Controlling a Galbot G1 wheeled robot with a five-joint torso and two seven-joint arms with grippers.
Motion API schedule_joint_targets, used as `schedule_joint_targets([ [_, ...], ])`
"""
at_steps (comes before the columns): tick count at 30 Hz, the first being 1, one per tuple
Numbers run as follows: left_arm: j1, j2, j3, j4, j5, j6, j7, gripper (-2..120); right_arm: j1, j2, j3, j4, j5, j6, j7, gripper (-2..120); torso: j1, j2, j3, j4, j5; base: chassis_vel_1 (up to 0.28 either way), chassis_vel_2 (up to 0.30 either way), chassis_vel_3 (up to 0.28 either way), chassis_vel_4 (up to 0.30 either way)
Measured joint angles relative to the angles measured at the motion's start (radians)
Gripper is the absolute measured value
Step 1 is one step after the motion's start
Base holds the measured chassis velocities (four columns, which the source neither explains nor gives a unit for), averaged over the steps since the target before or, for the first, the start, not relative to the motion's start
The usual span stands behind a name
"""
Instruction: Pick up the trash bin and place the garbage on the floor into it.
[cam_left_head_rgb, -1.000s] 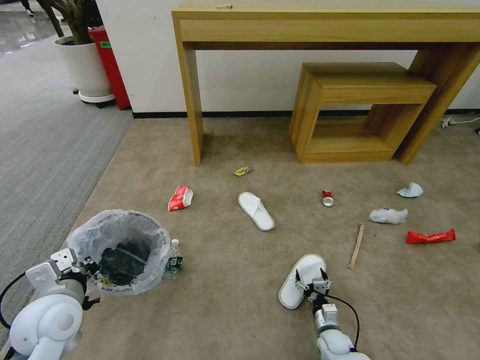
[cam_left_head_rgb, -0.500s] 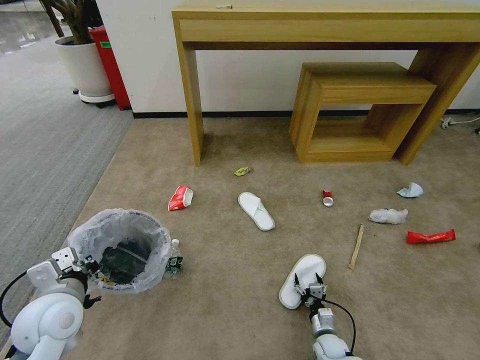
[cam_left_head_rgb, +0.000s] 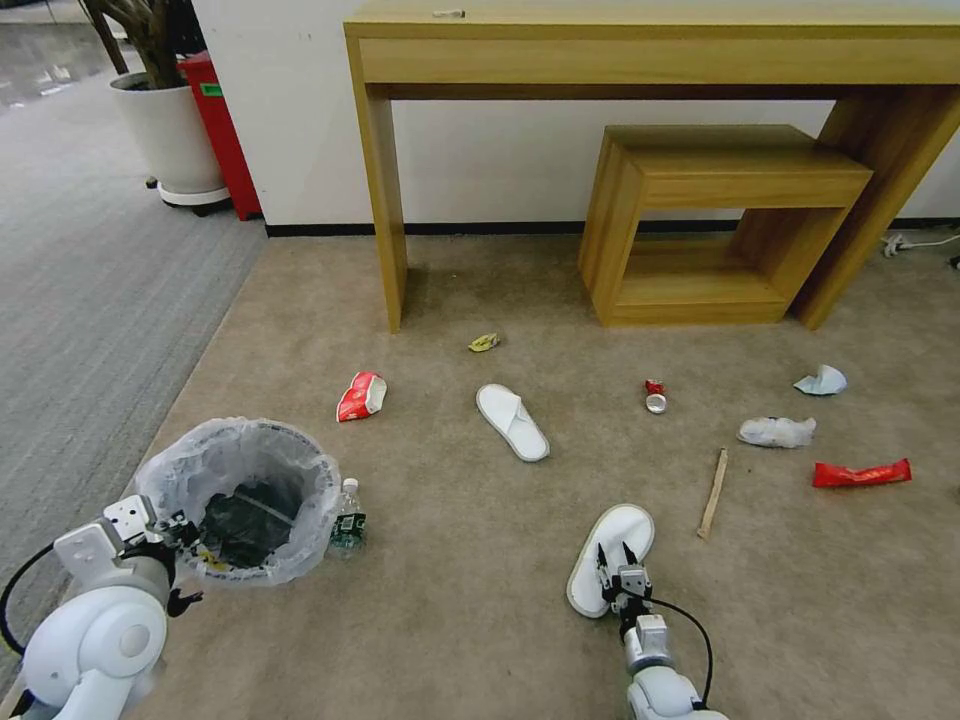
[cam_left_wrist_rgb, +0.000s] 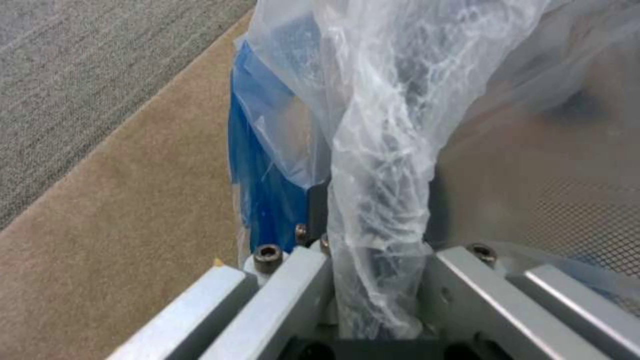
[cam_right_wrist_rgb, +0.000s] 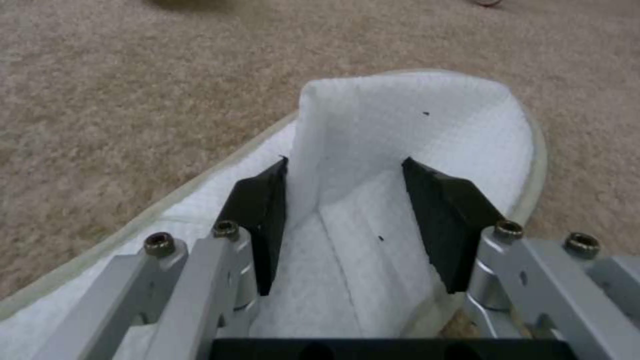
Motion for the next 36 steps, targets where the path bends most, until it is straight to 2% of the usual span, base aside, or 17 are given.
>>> schedule_joint_targets([
  [6,0.001,-0.002,0.0,-0.005,0.0,-0.001,0.0,0,0.005,-0.001,0.0,-0.009,-0.003,0.002,0.0,44,0.0,0.0,0.0,0.0,0.0,0.0,0.0,0.0,0.0],
  [12,0.005,-0.003,0.0,-0.009,0.001,-0.002,0.0,0,0.007,-0.001,-0.001,-0.015,-0.008,0.005,-0.001,34,0.0,0.0,0.0,0.0,0.0,0.0,0.0,0.0,0.0],
  [15,0.006,-0.003,0.0,-0.01,0.002,-0.003,0.0,0,0.008,-0.001,-0.003,-0.016,-0.01,0.008,-0.003,21,0.0,0.0,0.0,0.0,0.0,0.0,0.0,0.0,0.0],
  [16,0.006,-0.003,0.0,-0.01,0.002,-0.003,0.0,0,0.008,-0.001,-0.003,-0.016,-0.01,0.008,-0.003,21,0.0,0.0,0.0,0.0,0.0,0.0,0.0,0.0,0.0],
  [19,0.007,-0.002,-0.001,-0.01,0.002,-0.004,0.0,0,0.007,-0.001,-0.004,-0.016,-0.013,0.011,-0.005,6,0.0,0.0,0.0,-0.0001,0.0,0.0,0.0,0.0,0.0],
  [21,0.008,-0.002,-0.001,-0.011,0.002,-0.004,0.001,0,0.007,-0.001,-0.004,-0.016,-0.014,0.012,-0.005,1,0.0,0.0,0.0,-0.0001,0.0,0.0,0.0,0.0,0.0],
  [36,0.019,-0.004,-0.001,-0.015,0.01,-0.006,0.007,0,0.017,-0.02,-0.014,-0.021,-0.006,0.026,-0.015,0,0.0,0.0,0.0,-0.0001,0.0,0.0,0.0,0.0,0.0],
])
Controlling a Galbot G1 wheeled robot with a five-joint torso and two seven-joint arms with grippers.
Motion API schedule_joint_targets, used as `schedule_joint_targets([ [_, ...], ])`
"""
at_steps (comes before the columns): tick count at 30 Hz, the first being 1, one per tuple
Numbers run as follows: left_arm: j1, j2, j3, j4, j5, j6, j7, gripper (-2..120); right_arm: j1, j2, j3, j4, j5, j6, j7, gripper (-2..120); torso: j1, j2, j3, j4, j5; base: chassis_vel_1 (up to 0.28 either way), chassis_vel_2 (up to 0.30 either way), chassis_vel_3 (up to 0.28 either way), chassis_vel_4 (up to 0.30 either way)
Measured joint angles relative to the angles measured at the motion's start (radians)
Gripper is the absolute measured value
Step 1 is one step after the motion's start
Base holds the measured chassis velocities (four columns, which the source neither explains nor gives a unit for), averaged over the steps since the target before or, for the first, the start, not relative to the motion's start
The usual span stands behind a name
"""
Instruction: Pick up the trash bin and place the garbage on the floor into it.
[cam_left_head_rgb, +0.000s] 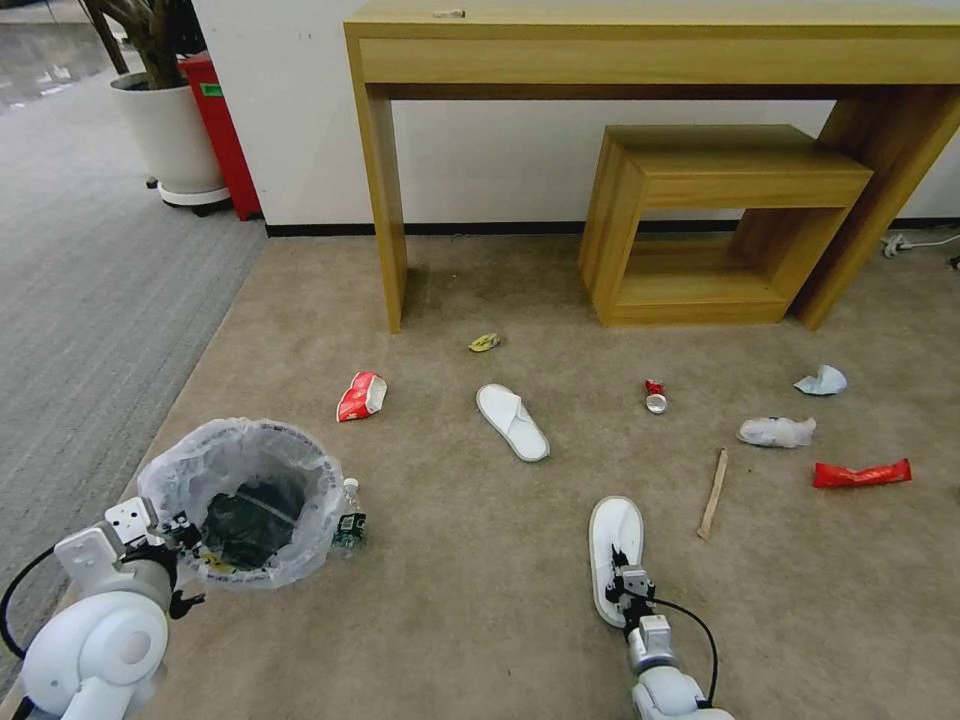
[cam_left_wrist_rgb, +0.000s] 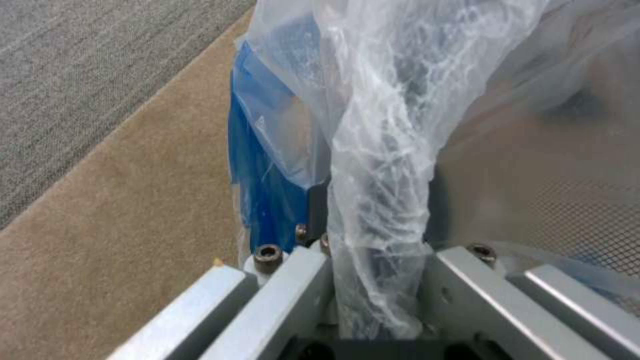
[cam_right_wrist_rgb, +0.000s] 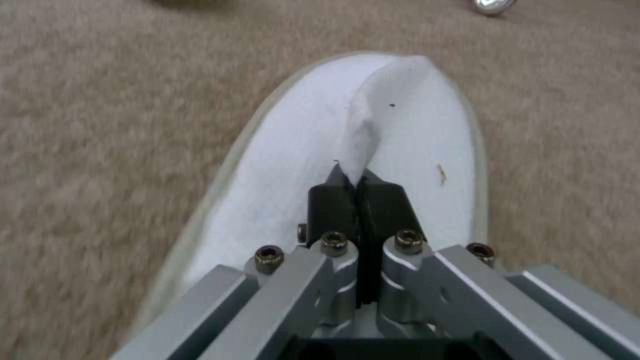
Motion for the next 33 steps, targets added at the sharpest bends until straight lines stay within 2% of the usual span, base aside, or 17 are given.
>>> schedule_joint_targets([
  [11,-0.001,0.006,0.015,0.023,0.003,0.0,0.006,0,-0.037,-0.07,-0.008,0.117,0.074,0.009,-0.024,0,0.0,0.0,0.0,0.0,0.0001,0.0,0.0,0.0,0.0],
  [27,-0.003,0.022,0.045,0.024,0.002,0.006,0.027,0,-0.08,-0.253,0.008,0.259,0.19,0.009,-0.061,0,0.0,0.0,0.0,0.0,0.0002,0.0,0.0,0.0,0.0],
  [33,-0.004,0.023,0.062,0.025,0.016,-0.001,0.046,0,-0.081,-0.322,0.017,0.32,0.26,0.024,-0.117,0,0.0,0.0,0.0,0.0001,0.0,0.0,0.0,0.0,0.0],
])
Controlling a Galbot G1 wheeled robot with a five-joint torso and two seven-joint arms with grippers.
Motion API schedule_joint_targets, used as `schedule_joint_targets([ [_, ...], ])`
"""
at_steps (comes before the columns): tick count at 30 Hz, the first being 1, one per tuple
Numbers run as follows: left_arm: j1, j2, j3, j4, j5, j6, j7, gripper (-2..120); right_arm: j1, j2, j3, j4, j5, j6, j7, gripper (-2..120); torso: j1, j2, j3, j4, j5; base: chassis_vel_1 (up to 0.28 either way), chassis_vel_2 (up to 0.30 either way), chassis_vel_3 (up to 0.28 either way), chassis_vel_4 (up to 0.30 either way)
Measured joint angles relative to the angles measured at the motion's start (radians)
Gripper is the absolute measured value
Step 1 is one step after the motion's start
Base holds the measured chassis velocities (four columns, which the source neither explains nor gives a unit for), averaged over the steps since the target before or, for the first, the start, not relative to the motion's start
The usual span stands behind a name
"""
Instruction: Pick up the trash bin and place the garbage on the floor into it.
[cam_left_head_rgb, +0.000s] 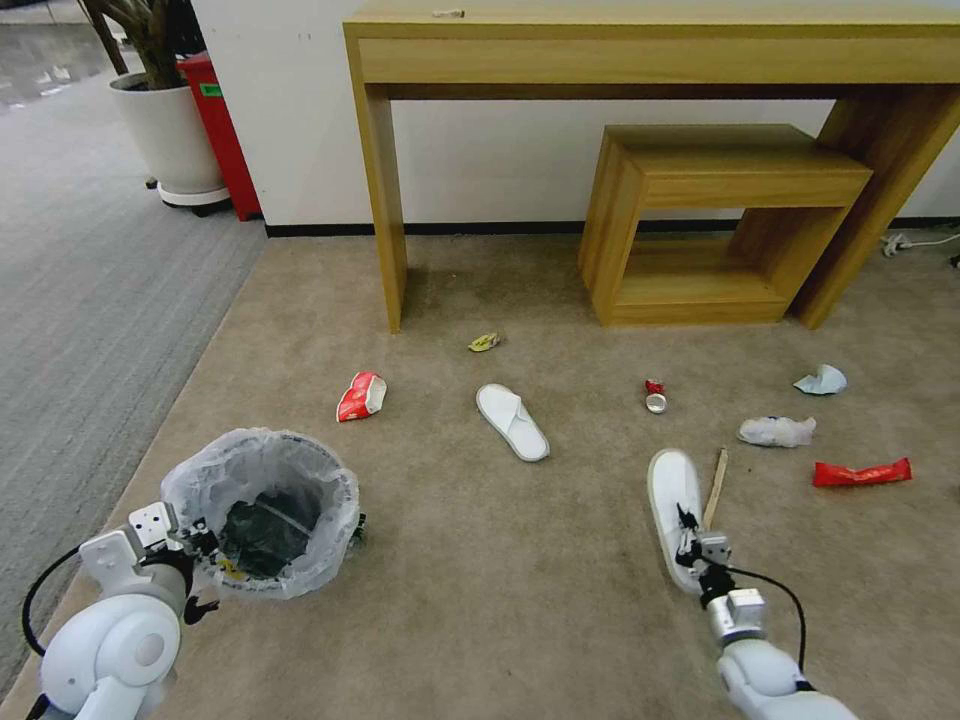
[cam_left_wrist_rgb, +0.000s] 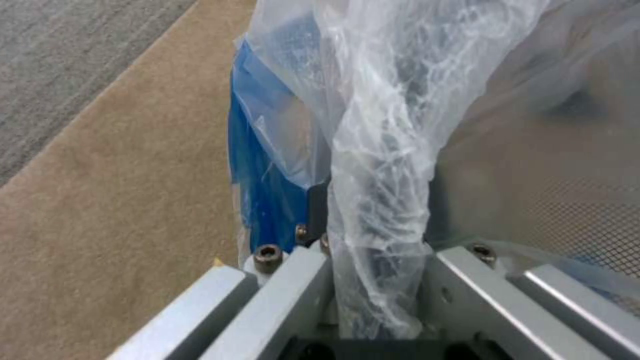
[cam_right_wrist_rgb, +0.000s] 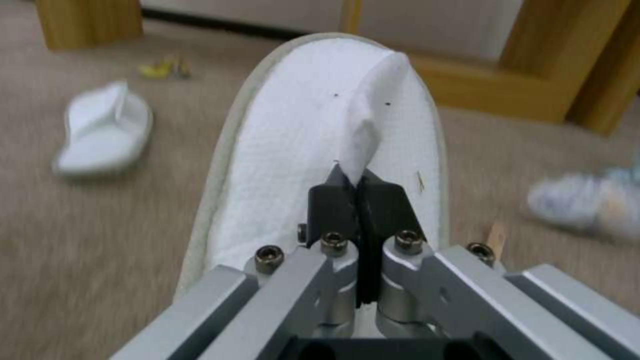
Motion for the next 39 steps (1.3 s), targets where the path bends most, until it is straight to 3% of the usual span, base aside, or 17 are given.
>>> schedule_joint_targets([
  [10,0.001,-0.006,0.062,0.002,0.041,-0.006,0.028,0,-0.02,-0.091,0.014,0.191,0.099,0.013,-0.09,0,0.0,0.0,0.0,0.0,-0.0001,0.0,0.0,0.0,0.0],
  [22,0.023,0.018,0.089,-0.019,0.048,-0.009,0.045,0,-0.016,-0.138,0.001,0.368,0.16,0.002,-0.123,0,0.0,0.0,0.0,0.0,-0.0001,0.0,0.0,0.0,0.0],
  [39,0.014,0.061,0.043,-0.137,-0.136,0.047,-0.065,0,0.0,-0.161,-0.041,0.444,0.157,-0.01,-0.124,0,0.0,0.0,0.0,0.0,-0.0001,0.0,0.0,0.0,0.0],
])
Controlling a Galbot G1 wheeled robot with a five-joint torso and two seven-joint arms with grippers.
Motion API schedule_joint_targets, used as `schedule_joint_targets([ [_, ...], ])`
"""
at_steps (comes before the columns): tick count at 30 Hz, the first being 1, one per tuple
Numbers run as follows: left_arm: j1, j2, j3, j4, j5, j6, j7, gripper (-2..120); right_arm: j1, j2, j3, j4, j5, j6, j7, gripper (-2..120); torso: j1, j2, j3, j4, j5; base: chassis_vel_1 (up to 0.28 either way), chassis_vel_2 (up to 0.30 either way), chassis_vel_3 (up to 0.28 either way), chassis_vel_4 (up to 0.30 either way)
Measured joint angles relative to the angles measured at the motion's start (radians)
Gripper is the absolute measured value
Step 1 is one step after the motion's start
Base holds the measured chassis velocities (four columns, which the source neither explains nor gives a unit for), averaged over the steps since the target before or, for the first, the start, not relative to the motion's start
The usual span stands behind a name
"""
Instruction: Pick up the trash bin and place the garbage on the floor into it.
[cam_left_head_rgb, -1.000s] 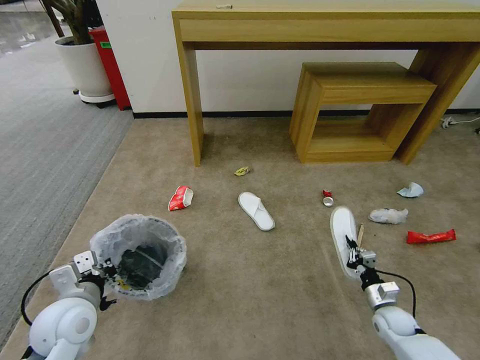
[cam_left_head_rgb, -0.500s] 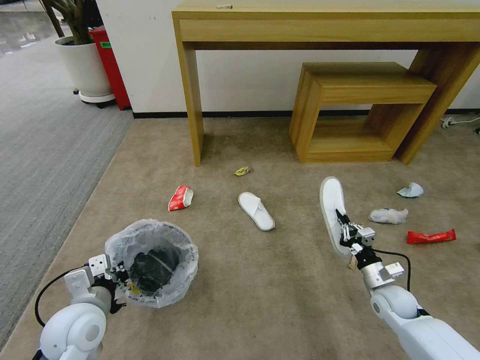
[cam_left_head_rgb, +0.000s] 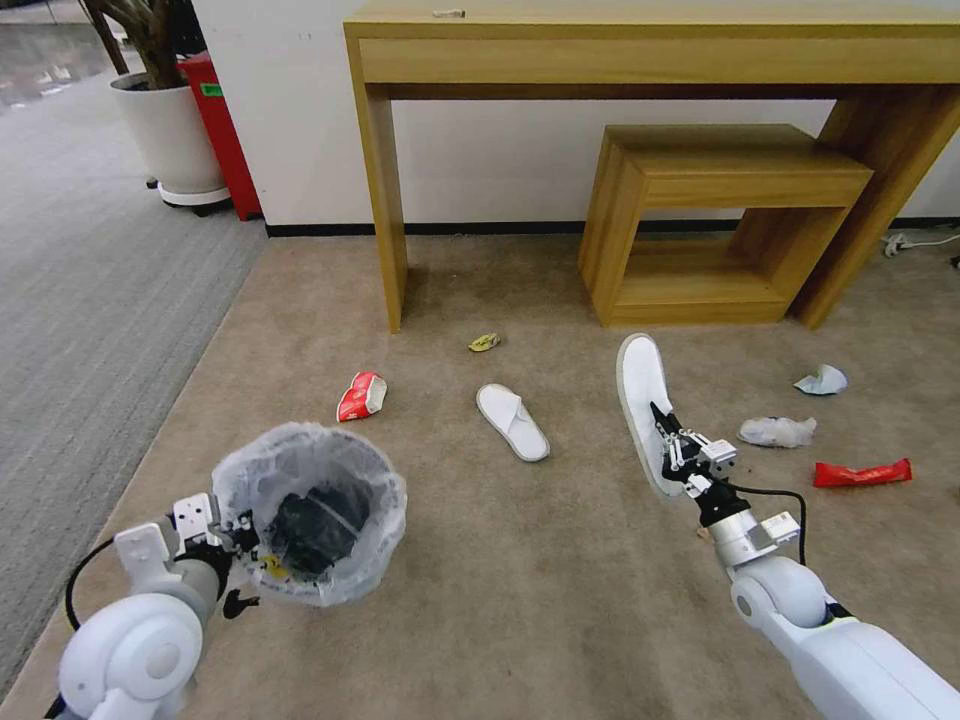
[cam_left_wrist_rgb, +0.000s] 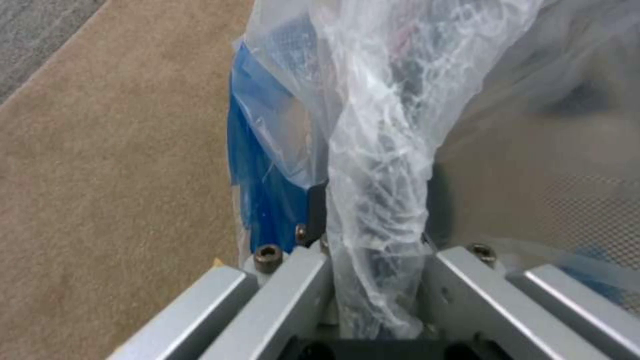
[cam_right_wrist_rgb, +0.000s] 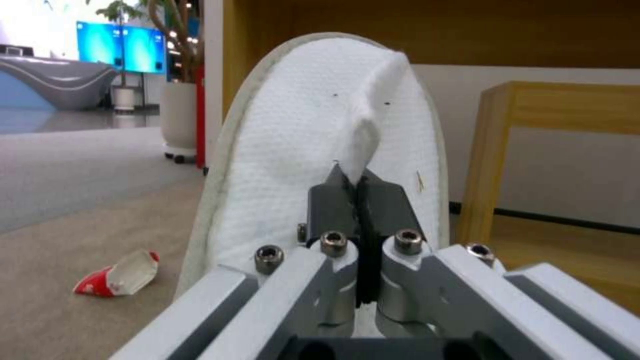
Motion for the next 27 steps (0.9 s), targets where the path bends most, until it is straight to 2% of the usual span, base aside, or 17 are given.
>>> schedule_joint_targets([
  [6,0.001,0.009,-0.017,-0.014,-0.055,0.007,-0.034,0,0.006,0.003,-0.015,-0.008,-0.01,0.0,0.0,0,0.0,0.0,0.0,0.0001,0.0,0.0,0.0,0.0,0.0],
  [14,-0.015,0.051,-0.024,-0.045,-0.196,0.033,-0.112,0,0.028,-0.002,-0.041,0.002,-0.01,0.0,0.002,0,0.0,0.0,0.0,0.0,0.0001,0.0,0.0,0.0,0.0],
  [17,-0.008,0.09,-0.016,-0.053,-0.276,0.049,-0.143,0,0.042,-0.008,-0.058,0.021,-0.008,0.0,0.002,0,0.0,0.0,0.0,-0.0001,0.0,0.0,0.0,0.0,0.0],
  [22,-0.003,0.126,-0.003,-0.042,-0.314,0.06,-0.153,0,0.058,-0.013,-0.078,0.04,-0.007,0.001,0.0,0,0.0,0.0,0.0,0.0002,-0.0001,0.0,0.0,0.0,0.0],
  [25,-0.01,0.16,-0.002,-0.035,-0.416,0.075,-0.188,0,0.064,-0.022,-0.084,0.059,-0.006,0.002,-0.01,0,0.0,0.0,0.0,0.0001,0.0,0.0,0.0,0.0,0.0],
  [27,-0.01,0.176,0.0,-0.03,-0.435,0.078,-0.191,0,0.065,-0.026,-0.085,0.065,-0.006,0.003,-0.013,0,0.0,0.0,0.0,0.0001,-0.0003,0.0,0.0,0.0,0.0],
])
